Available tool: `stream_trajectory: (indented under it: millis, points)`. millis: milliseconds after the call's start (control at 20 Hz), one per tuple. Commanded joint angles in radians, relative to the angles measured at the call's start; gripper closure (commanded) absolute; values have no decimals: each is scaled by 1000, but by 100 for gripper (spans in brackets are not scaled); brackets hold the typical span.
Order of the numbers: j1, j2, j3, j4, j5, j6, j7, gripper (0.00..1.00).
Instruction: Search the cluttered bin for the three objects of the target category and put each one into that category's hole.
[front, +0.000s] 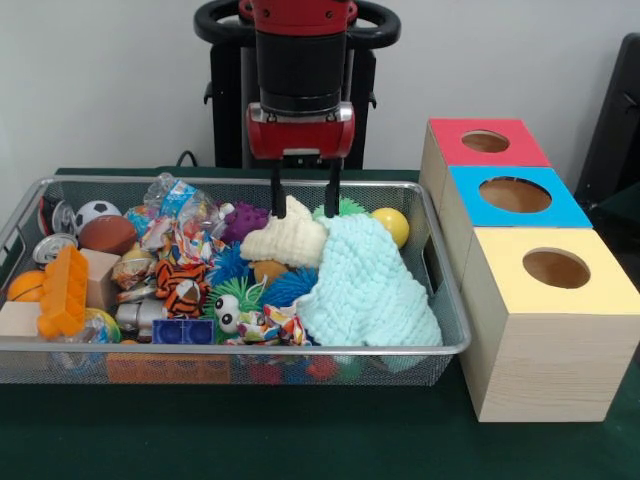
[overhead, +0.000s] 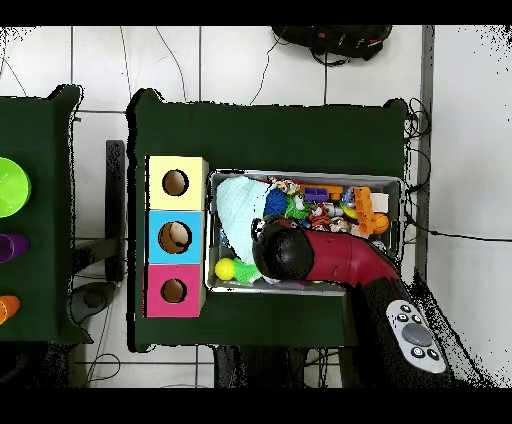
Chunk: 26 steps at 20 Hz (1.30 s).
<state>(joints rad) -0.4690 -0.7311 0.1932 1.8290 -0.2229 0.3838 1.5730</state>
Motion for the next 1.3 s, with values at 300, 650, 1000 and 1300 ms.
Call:
stream_trajectory:
  millis: [300,650,1000,1300]
  points:
    - [-124,61,150,-82,-112,17,-124,0]
    - [-386,-70,286,167,-184,82,-277,0]
    - [-524,-80,367,255,-315,5,-245,0]
    - [-519,48,312,264,-468,-121,-109,0]
